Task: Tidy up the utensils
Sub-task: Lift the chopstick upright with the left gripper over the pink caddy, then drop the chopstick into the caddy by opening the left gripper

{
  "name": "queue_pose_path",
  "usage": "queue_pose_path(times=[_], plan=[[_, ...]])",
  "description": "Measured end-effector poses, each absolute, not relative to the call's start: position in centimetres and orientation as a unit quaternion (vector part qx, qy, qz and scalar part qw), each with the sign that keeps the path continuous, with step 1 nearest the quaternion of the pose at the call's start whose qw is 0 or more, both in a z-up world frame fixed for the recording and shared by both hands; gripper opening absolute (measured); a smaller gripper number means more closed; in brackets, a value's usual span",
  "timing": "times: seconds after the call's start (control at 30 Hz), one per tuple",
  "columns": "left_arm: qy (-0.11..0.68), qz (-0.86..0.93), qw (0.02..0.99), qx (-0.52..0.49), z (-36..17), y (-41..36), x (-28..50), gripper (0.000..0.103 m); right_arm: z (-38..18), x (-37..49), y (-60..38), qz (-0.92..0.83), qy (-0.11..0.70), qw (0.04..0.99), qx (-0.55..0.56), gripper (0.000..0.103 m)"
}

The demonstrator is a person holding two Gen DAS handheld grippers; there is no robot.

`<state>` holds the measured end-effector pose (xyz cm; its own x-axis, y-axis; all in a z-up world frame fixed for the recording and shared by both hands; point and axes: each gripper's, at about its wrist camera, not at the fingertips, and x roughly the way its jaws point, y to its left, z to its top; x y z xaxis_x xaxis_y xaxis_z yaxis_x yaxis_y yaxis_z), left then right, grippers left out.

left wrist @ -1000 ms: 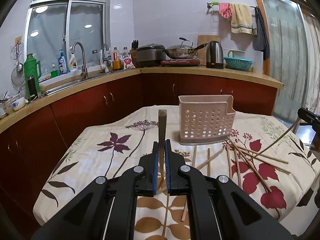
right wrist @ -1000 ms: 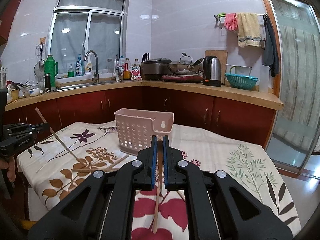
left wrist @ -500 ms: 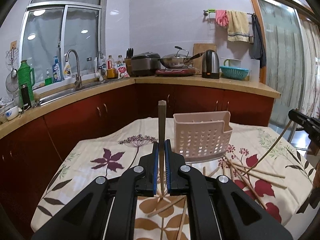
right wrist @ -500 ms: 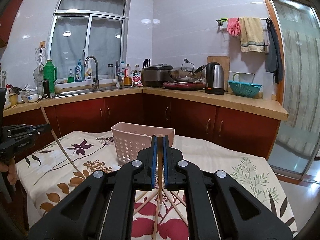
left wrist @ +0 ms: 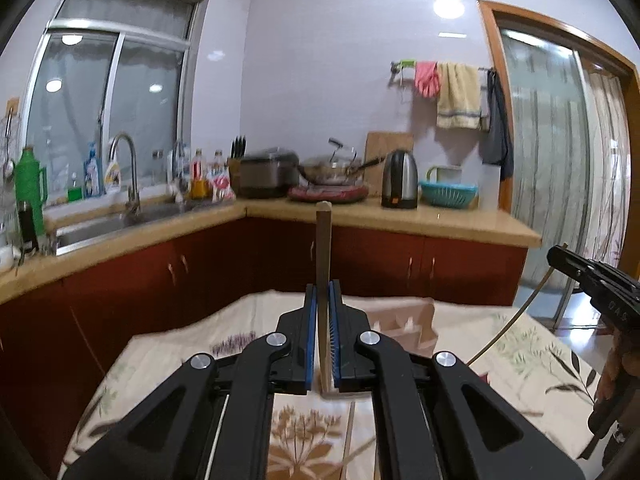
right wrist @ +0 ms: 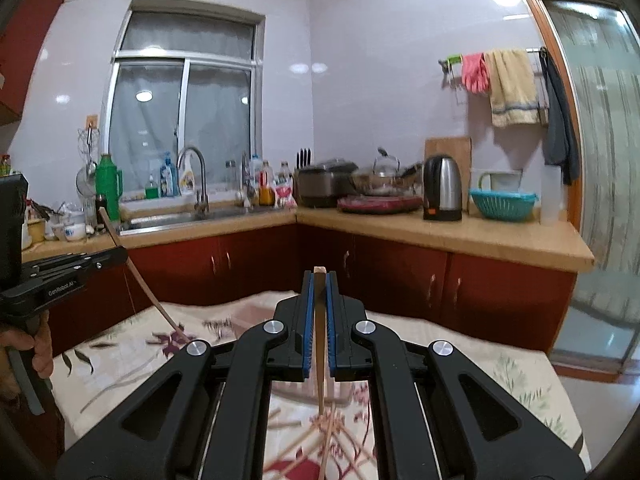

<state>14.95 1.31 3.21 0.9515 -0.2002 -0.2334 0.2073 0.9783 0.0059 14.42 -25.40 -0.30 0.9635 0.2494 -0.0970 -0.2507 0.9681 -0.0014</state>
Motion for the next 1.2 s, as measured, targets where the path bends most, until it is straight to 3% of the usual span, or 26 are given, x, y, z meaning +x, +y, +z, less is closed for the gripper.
queue_pose_path(times=[0.4, 0.93, 0.97, 1.03, 1.1, 1.13, 1.2], plan=[[0.046, -0.113, 0.992, 0.016, 6.4, -1.0, 19.2, 0.007, 3.2, 20.3, -25.1, 0.13, -0.011, 0.991, -0.018, 0.006], [0.139, -0.106, 0.985, 0.009, -3.0, -1.8, 25.1, 0.008, -5.1, 26.1, -25.1, 0.122, 0.091, 0.988, 0.004, 0.006], [0.143, -0.106, 0.984, 0.009, -3.1, -1.8, 25.1, 0.01, -5.3, 26.1, -25.1, 0.122, 0.092, 0.988, 0.005, 0.008], [0.147, -0.103, 0.984, 0.009, -3.1, -1.7, 25.1, 0.027, -5.5, 25.9, -25.0, 0.121, 0.097, 0.988, 0.005, 0.015], [0.142, -0.101, 0.985, 0.005, -3.0, -1.5, 24.6, 0.048, -5.5, 25.5, -25.0, 0.116, 0.093, 0.989, 0.006, 0.036], [0.14, -0.1, 0.985, 0.005, -2.9, -1.4, 24.3, 0.05, -5.4, 25.3, -25.0, 0.114, 0.09, 0.989, 0.006, 0.043], [0.139, -0.098, 0.985, 0.008, -2.8, -1.1, 23.7, 0.057, -5.2, 24.6, -24.9, 0.109, 0.087, 0.99, 0.0, 0.044]])
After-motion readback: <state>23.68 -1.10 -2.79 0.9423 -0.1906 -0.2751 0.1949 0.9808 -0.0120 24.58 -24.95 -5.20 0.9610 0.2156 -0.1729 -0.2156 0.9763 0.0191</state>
